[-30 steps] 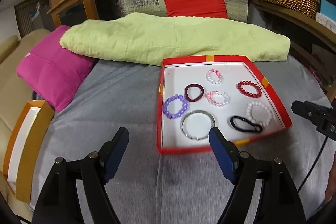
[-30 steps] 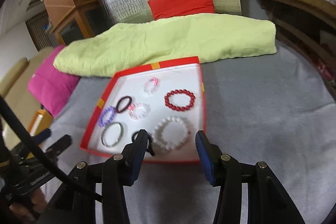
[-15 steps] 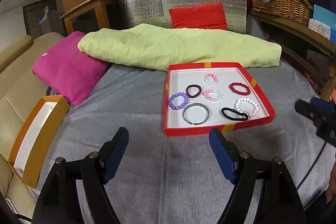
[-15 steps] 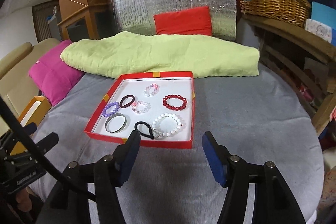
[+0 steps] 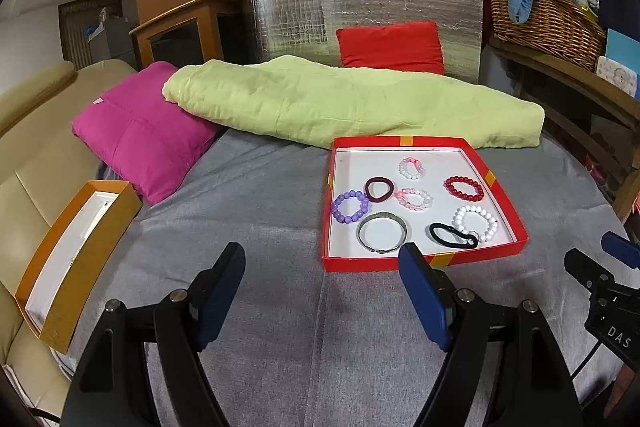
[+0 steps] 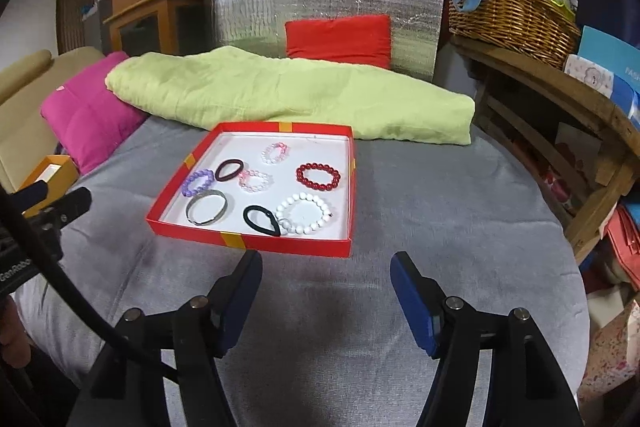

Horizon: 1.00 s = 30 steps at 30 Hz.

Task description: Organize jewelry

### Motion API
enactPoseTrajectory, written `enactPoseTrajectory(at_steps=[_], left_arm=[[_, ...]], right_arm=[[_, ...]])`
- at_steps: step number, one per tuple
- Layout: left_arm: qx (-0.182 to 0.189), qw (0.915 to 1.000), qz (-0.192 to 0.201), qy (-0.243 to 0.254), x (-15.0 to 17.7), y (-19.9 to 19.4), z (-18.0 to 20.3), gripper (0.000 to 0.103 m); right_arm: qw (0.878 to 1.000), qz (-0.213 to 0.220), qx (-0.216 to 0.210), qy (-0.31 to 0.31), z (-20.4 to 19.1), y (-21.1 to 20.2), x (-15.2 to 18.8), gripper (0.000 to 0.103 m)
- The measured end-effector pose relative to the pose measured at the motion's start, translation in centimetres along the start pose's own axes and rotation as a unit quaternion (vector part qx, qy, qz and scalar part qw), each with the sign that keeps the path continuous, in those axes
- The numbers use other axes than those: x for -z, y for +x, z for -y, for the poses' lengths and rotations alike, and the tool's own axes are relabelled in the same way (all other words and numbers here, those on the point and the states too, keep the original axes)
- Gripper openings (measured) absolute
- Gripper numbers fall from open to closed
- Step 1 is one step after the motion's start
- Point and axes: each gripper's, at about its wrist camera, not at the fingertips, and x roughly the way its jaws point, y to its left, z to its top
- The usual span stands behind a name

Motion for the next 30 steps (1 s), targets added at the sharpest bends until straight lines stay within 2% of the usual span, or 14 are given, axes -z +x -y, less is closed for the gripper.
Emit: enactPoseTrajectory(at_steps=[8, 30], left_arm=[[-0.004, 0.9999, 0.002, -0.014, 0.3, 0.7, -0.5, 0.079], [-0.003, 0.9998, -0.012, -0.014, 0.7, 2.2, -0.7, 0.079]], right_arm=[[1.000, -0.006, 0.004, 0.015, 0.2, 0.5, 0.0, 0.070], [1.000, -0.012, 0.002, -0.003, -0.9, 1.7, 0.3, 0.071]])
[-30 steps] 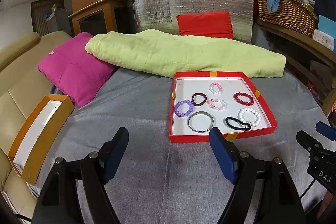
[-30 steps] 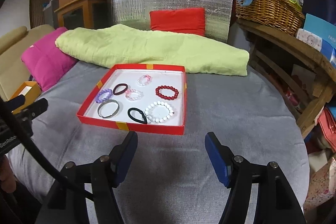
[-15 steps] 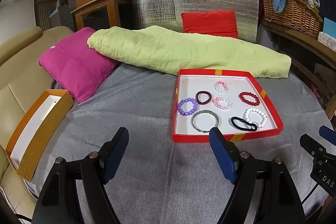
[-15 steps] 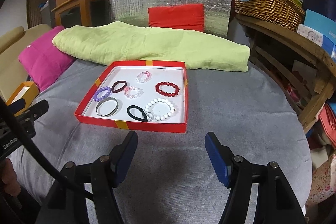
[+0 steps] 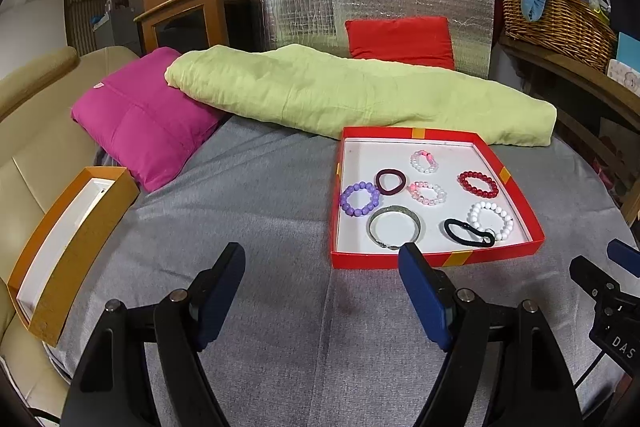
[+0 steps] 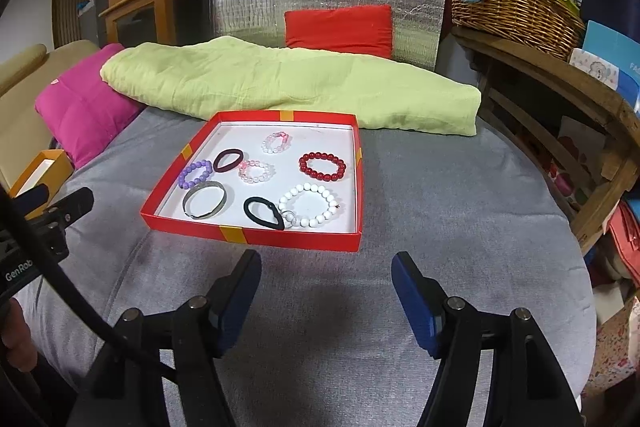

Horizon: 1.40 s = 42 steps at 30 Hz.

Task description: Organize jewelry

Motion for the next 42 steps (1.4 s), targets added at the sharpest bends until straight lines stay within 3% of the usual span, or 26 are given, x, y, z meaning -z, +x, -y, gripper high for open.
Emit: enactPoseTrajectory(at_steps=[42], left_arm=[[-0.004, 0.9997, -0.022, 0.000, 0.36, 0.75, -0.38, 0.080]], right_arm=[[1.000, 0.000, 0.007, 0.001, 0.25, 0.35, 0.24, 0.072]])
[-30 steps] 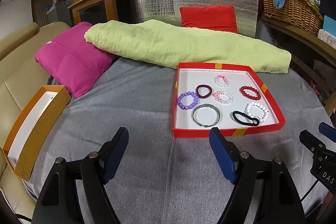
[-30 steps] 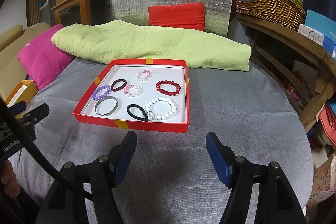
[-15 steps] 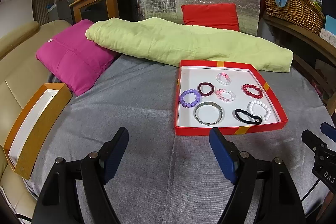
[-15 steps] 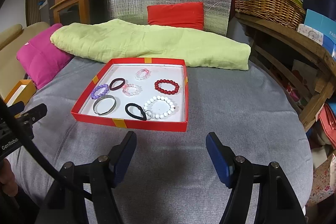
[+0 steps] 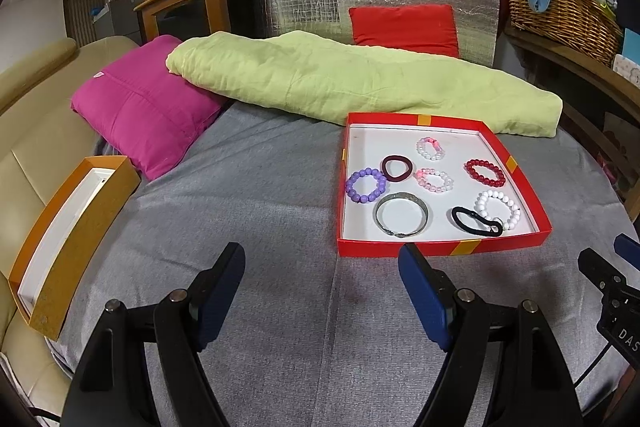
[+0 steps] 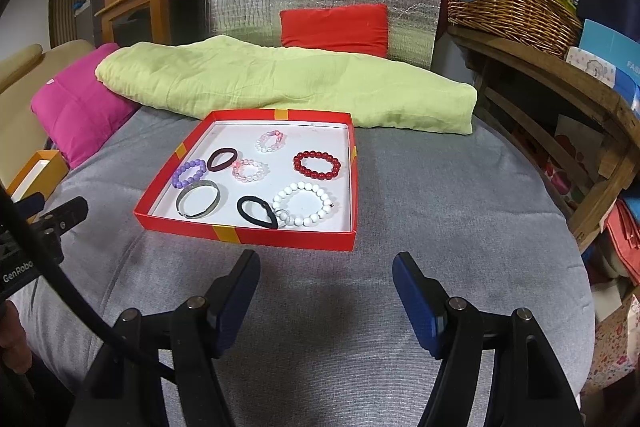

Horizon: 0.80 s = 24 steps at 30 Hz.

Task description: Organize jewelry

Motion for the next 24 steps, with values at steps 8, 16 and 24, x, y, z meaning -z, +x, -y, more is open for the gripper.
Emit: enactPoseTrajectory(at_steps=[8, 16, 24], left_arm=[[-0.001, 1.0000, -0.001, -0.001, -0.01, -0.01, -0.16, 0.080], [-0.002, 1.0000, -0.002, -0.001, -0.02, 0.02, -0.15, 0.080], [-0.003, 1.0000, -0.002, -0.001, 0.01, 0.01, -0.10, 0.080]], right_arm=[[1.000, 0.000, 0.000, 0.000, 0.03, 0.08, 0.01, 0.073], [1.000, 0.000, 0.001, 0.000, -0.01, 0.07, 0.02, 0.073], [1.000, 0.000, 0.001, 0.000, 0.04, 0.07, 0.01, 0.073]])
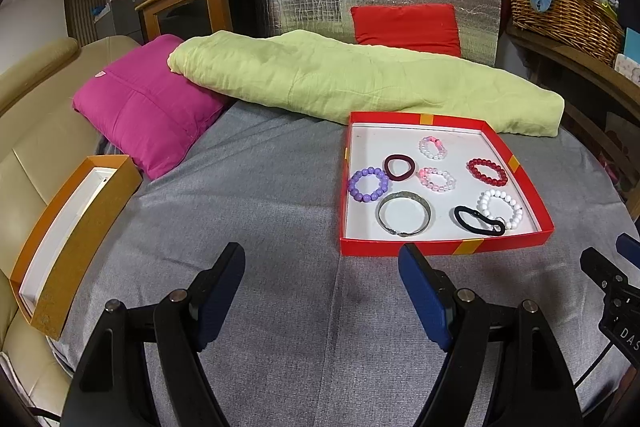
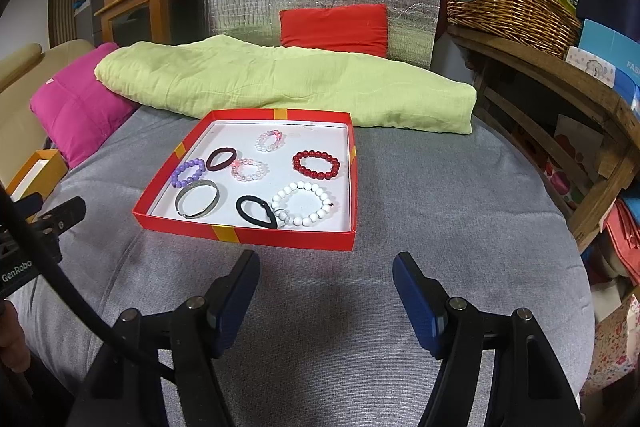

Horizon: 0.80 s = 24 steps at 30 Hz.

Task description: Organize jewelry

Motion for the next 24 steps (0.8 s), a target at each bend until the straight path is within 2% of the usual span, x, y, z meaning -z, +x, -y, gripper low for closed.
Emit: enactPoseTrajectory(at_steps=[24], left_arm=[[-0.003, 1.0000, 0.001, -0.002, 0.05, -0.01, -0.11, 0.080]], right_arm=[[1.000, -0.001, 0.000, 0.000, -0.07, 0.06, 0.02, 0.073]])
